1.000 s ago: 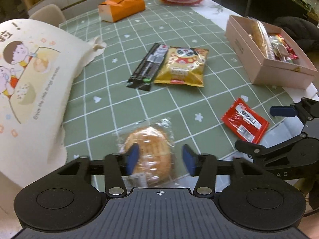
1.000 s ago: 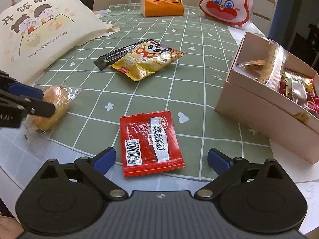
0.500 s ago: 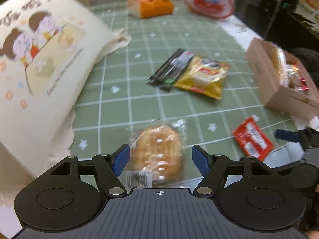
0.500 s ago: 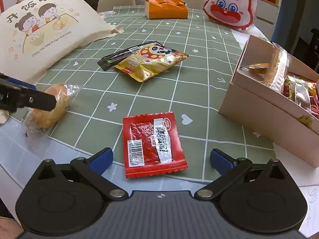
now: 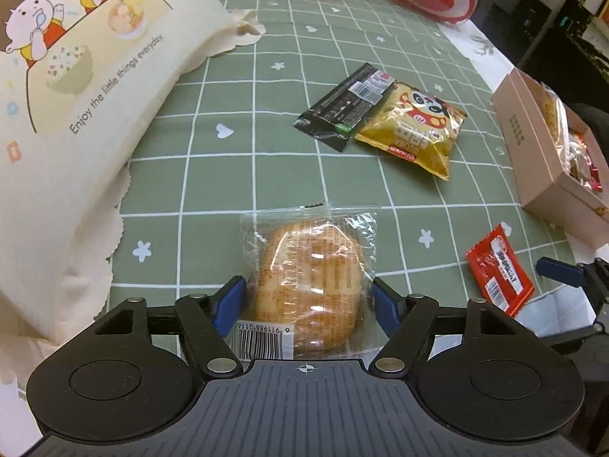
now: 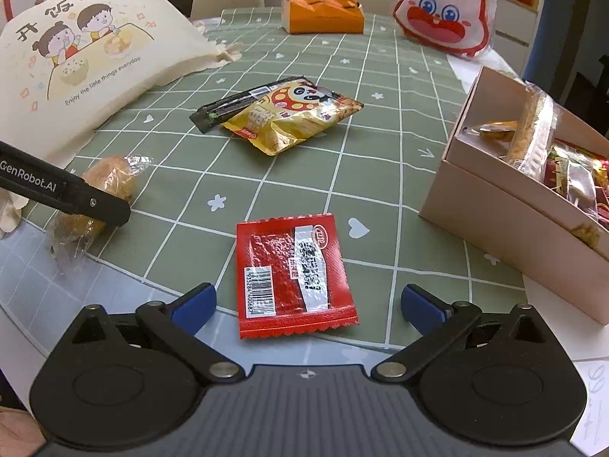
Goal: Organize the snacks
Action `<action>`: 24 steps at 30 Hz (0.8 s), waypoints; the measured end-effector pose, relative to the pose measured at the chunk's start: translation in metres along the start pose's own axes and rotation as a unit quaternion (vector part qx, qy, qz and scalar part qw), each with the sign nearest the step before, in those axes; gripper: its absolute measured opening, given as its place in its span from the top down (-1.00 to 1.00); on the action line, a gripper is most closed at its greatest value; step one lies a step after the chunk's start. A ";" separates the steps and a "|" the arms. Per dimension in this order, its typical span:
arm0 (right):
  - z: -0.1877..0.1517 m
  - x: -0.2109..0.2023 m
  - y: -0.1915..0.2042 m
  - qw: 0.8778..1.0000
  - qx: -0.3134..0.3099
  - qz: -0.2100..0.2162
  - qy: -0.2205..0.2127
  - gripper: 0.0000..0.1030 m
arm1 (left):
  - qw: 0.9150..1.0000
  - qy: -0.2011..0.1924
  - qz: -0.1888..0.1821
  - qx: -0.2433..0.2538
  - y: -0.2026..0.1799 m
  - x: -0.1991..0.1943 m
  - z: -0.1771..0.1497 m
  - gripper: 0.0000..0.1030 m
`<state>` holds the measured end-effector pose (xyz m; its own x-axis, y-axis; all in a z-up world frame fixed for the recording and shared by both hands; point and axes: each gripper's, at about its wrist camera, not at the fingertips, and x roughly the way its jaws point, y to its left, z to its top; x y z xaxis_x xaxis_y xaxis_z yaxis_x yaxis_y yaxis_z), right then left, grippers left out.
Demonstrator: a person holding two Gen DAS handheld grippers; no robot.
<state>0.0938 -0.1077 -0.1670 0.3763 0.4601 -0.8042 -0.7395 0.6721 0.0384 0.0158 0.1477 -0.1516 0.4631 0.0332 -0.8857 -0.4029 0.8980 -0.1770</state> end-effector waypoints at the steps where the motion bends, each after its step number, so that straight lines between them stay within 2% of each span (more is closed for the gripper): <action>1: 0.003 0.000 -0.001 1.000 0.003 0.001 0.002 -0.89 | 1.000 -0.001 -0.006 -0.002 0.001 -0.001 0.000 -0.36; 6: 0.013 0.006 -0.004 1.000 0.010 -0.008 0.006 -0.86 | 0.999 0.005 -0.039 0.002 0.004 -0.006 -0.002 -0.25; 9: 0.017 0.009 -0.001 1.000 0.007 -0.012 0.004 -0.74 | 0.998 0.010 -0.062 0.018 0.002 -0.013 -0.004 -0.24; 13: 0.019 0.001 0.006 1.000 -0.008 -0.002 0.009 -0.18 | 0.993 0.018 -0.106 0.052 -0.008 -0.022 -0.004 -0.23; 15: 0.019 -0.004 0.007 1.000 -0.005 -0.007 0.012 -0.13 | 0.990 0.018 -0.120 0.075 -0.018 -0.025 -0.003 -0.23; 16: 0.018 -0.009 0.006 1.000 0.000 -0.010 0.010 -0.03 | 0.988 0.020 -0.126 0.085 -0.023 -0.026 -0.002 -0.23; 17: 0.018 -0.014 0.005 1.000 0.005 -0.012 0.012 0.05 | 0.986 0.024 -0.136 0.097 -0.030 -0.027 -0.001 -0.23; 19: 0.014 -0.025 -0.002 1.000 0.021 -0.012 0.014 0.05 | 0.980 0.038 -0.159 0.118 -0.043 -0.025 -0.002 -0.22; 24: -0.001 -0.056 -0.024 0.997 0.064 -0.038 0.015 0.12 | 0.957 0.079 -0.207 0.186 -0.084 -0.017 -0.012 -0.22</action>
<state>0.0900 -0.1504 -0.1237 0.4103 0.3899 -0.8244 -0.6316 0.7736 0.0515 0.0324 0.0668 -0.1266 0.3850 -0.4000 -0.8317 0.1124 0.9148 -0.3879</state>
